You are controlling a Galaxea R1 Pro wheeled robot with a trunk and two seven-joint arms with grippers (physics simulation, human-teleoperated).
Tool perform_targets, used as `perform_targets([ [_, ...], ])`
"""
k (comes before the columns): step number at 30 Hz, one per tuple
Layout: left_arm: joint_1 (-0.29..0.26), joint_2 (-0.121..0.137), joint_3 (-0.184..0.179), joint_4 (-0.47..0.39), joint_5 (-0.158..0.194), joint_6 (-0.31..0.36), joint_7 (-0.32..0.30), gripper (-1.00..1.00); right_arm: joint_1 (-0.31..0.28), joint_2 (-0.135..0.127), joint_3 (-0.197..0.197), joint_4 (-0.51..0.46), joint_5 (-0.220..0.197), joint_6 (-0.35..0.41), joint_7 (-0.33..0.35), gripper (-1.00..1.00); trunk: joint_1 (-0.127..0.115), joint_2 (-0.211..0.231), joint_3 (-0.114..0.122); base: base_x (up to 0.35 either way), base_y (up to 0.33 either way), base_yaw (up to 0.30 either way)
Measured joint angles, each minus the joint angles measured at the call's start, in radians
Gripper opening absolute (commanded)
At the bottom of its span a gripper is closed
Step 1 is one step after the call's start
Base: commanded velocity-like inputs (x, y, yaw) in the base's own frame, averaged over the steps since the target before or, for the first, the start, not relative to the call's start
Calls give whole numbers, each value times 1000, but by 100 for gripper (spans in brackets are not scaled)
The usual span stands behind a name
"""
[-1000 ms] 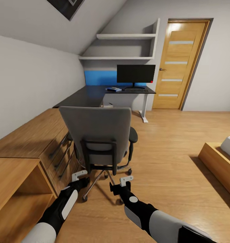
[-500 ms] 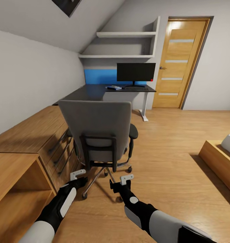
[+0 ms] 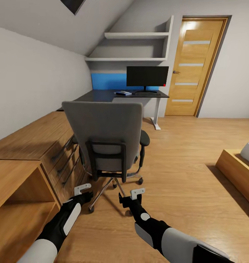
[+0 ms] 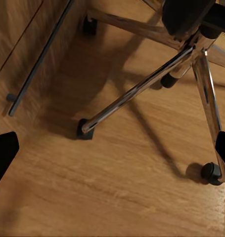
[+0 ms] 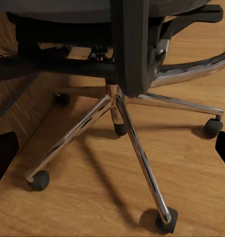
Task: In the bedroom, organize the workspace by keeping the computer under the desk, ensuring the monitor is on the desk, placing the keyboard on the desk next to the monitor, placing the mouse on the desk next to the keyboard, moving the folder from the swivel chair onto the desk next to the mouse, stacking the notebook on top of the folder with the pen on top of the notebook, and positioning the swivel chair next to the desk.
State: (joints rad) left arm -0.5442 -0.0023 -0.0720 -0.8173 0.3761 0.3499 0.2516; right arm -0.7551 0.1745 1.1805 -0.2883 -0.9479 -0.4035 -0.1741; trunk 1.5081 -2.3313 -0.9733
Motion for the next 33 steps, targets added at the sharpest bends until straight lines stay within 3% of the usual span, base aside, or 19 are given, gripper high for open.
perform_targets([
  [8,0,0,0,2,1,0,0,100,0,0,-1,-4,1,-38,-19,100,31,-56,-25,0,0,0],
  [18,0,-1,-2,1,-1,0,0,100,-3,0,-3,-5,5,-38,-74,100,31,-56,-25,0,0,0],
  [25,0,-1,-2,3,3,0,-1,100,-79,0,-4,0,3,40,-78,100,31,-56,-25,0,0,0],
  [33,0,0,-1,11,3,0,-2,100,-93,0,-4,3,1,52,-74,100,30,-56,-25,80,0,0],
])
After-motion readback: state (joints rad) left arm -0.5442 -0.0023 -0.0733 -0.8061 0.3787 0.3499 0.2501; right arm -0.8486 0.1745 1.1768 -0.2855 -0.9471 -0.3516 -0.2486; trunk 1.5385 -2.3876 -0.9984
